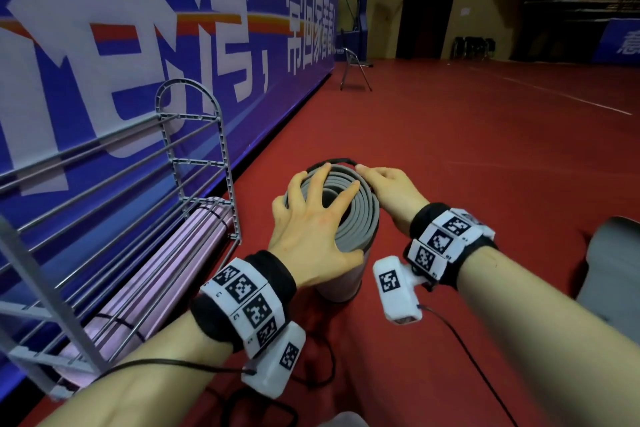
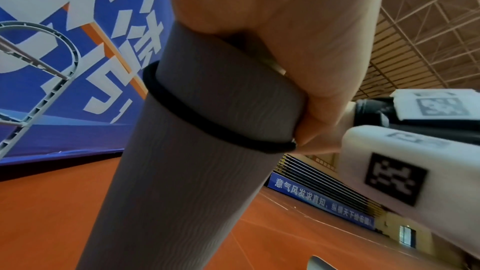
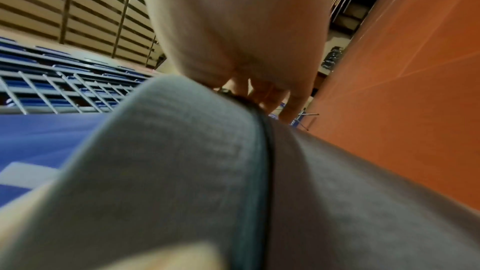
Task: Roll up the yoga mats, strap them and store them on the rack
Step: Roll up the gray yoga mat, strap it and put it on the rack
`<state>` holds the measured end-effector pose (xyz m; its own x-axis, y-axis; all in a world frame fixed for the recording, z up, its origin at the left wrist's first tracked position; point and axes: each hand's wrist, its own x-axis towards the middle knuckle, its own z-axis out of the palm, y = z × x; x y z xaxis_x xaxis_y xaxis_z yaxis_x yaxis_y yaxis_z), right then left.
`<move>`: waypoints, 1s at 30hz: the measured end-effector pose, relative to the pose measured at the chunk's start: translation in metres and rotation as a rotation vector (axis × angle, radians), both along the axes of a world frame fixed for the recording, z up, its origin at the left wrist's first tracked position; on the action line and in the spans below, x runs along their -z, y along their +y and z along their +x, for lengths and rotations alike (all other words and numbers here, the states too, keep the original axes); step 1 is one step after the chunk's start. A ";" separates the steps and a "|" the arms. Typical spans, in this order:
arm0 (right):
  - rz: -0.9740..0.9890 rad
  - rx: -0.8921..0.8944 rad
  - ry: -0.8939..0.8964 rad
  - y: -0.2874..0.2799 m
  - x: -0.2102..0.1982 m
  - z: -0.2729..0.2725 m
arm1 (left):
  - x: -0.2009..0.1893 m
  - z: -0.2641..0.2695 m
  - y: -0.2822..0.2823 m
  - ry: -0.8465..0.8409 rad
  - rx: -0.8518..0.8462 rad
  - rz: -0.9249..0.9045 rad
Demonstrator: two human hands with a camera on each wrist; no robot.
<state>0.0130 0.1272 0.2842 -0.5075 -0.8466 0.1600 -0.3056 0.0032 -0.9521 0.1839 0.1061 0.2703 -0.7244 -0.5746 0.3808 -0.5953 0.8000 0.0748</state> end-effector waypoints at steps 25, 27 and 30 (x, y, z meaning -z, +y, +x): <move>0.033 0.285 0.171 0.024 0.071 -0.037 | 0.043 -0.003 -0.029 0.679 0.104 0.575; 0.035 0.292 0.205 0.026 0.069 -0.033 | 0.046 -0.011 -0.031 0.662 0.135 0.597; 0.068 0.279 0.348 0.024 0.069 -0.030 | 0.054 -0.019 -0.039 0.697 0.143 0.650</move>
